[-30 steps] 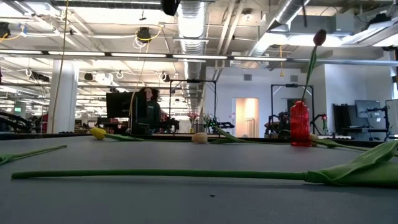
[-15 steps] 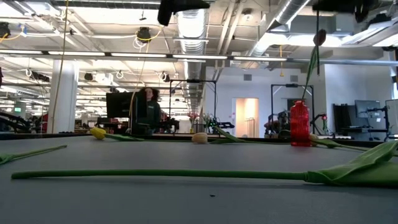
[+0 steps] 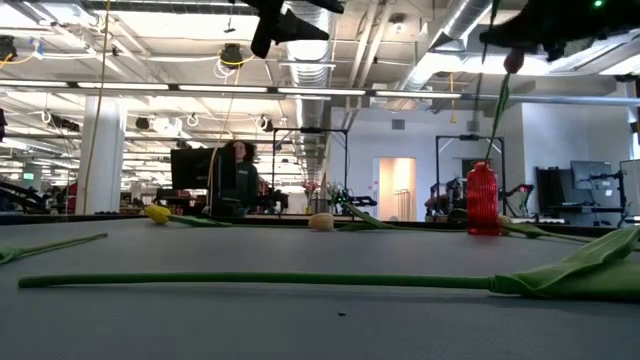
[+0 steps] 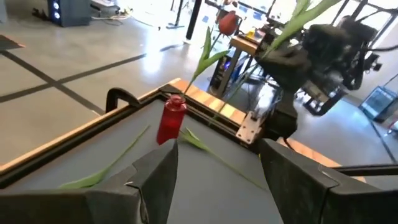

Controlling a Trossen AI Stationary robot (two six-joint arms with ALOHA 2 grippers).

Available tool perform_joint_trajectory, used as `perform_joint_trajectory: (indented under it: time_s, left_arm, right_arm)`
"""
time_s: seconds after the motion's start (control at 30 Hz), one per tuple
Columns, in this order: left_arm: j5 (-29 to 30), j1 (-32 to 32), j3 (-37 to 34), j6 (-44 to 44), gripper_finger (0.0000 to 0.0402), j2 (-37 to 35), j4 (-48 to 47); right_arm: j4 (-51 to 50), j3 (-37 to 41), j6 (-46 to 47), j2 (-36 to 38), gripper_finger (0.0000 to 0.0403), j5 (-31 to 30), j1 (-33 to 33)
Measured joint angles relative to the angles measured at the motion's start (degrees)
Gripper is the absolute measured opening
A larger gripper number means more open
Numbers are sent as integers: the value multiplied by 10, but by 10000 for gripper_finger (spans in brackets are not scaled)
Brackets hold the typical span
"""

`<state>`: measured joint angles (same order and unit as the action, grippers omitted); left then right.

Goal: Sort flowers into vase by color
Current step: Put the dark red flower into the red vase

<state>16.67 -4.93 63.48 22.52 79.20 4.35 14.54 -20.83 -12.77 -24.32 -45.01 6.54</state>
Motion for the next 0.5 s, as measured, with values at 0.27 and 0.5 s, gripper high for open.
perform_joint_trajectory:
  time_s: [0.27,0.5]
  left_arm:
    - [-43,-15,0,-21,217,0,-24]
    - [-44,-15,0,-24,217,0,-41]
  right_arm:
    - [9,18,-33,-1,25,83,-124]
    - [16,19,-68,-20,25,93,-203]
